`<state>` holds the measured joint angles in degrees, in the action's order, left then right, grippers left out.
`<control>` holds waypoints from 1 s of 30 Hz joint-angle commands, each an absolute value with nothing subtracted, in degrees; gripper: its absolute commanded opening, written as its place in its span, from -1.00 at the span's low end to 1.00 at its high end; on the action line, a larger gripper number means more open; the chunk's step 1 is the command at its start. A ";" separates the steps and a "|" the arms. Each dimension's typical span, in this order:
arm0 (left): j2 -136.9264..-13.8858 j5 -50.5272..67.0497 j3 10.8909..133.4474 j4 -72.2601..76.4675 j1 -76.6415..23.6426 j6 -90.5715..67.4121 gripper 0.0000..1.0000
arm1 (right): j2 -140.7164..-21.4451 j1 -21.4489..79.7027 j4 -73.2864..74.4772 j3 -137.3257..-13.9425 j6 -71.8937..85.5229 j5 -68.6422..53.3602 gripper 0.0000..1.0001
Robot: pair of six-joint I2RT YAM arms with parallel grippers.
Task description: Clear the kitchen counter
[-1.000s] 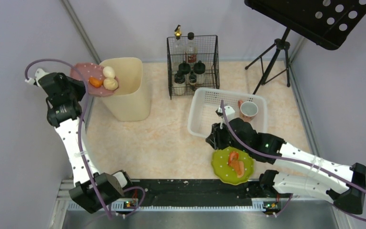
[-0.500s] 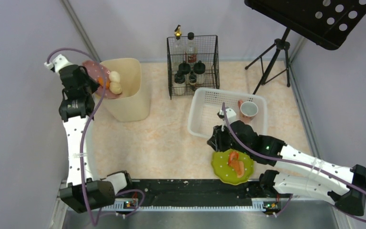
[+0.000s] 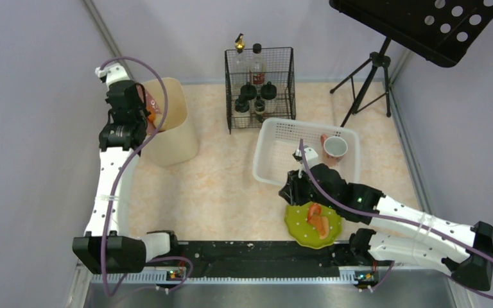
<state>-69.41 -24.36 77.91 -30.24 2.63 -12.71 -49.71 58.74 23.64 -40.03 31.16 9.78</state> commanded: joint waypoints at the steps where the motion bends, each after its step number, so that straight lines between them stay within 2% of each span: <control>1: -68.76 -31.66 84.01 -17.08 -0.50 -6.62 -1.00 | -48.71 58.31 21.82 -40.18 31.92 9.61 -0.35; 9: -73.44 -42.81 84.43 -8.68 -8.63 8.64 -1.00 | -49.09 58.34 21.36 -39.99 32.40 9.40 -0.36; 22: -77.07 -56.67 80.60 13.91 -16.97 34.09 -1.00 | -50.11 58.35 20.66 -39.68 32.48 8.64 -0.36; 26: -77.60 -60.40 79.34 25.43 -18.90 44.33 -1.00 | -50.34 58.28 20.49 -39.57 32.50 8.62 -0.36; 30: -77.37 -60.61 82.49 20.72 -19.48 40.23 -1.00 | -50.48 58.34 20.30 -39.64 32.46 8.52 -0.37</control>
<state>-79.31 -57.78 78.41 10.48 -18.68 38.26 -50.33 58.72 22.28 -39.75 32.14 8.88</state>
